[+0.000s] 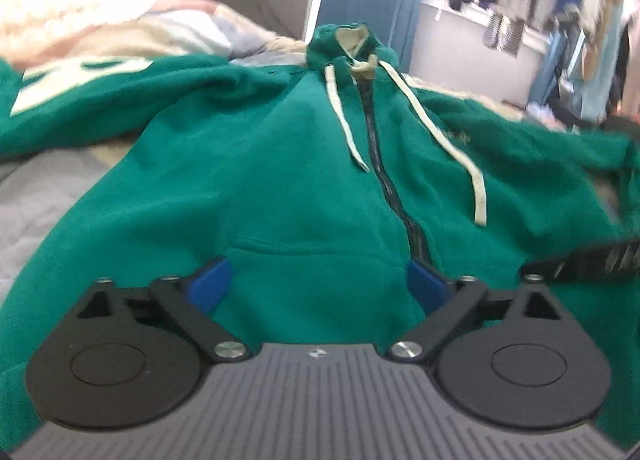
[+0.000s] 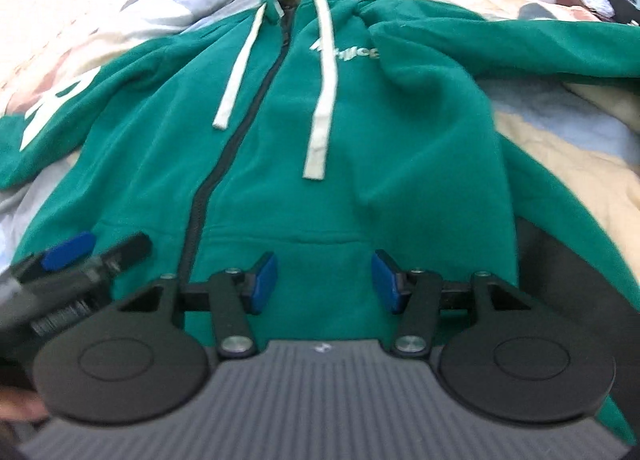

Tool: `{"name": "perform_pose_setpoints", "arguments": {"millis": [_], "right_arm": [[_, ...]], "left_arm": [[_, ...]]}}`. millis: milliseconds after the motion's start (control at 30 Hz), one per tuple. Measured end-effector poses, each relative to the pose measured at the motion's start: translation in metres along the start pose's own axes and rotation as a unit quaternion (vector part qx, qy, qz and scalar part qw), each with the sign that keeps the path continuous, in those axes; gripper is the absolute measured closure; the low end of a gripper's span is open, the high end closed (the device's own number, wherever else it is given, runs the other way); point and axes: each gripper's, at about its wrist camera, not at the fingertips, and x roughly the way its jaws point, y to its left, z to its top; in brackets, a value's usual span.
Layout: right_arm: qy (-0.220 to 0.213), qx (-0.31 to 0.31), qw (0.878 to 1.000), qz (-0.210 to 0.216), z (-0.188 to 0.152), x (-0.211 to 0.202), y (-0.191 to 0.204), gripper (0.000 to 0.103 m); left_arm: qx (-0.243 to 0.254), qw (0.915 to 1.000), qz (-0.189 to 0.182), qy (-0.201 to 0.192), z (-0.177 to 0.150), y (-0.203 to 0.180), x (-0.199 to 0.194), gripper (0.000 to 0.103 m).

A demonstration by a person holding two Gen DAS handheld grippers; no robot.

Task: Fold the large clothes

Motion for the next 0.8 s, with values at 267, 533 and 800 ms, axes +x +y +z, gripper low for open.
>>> {"name": "perform_pose_setpoints", "arguments": {"millis": [267,533,800], "right_arm": [[-0.037,0.058,0.997,0.019,0.009,-0.021,-0.033,0.048],[-0.113,0.132,0.984,0.026,0.069,-0.030,-0.101,0.018],[-0.157,0.364,0.916,0.059,0.094,-0.011,-0.232,0.016]], "left_arm": [[0.027,0.9995,0.013,0.004,-0.004,-0.007,0.004,0.000],[0.036,0.9991,0.021,0.007,-0.006,-0.009,0.001,0.000],[-0.024,0.9997,0.005,0.005,0.008,0.002,-0.005,0.000]]}}
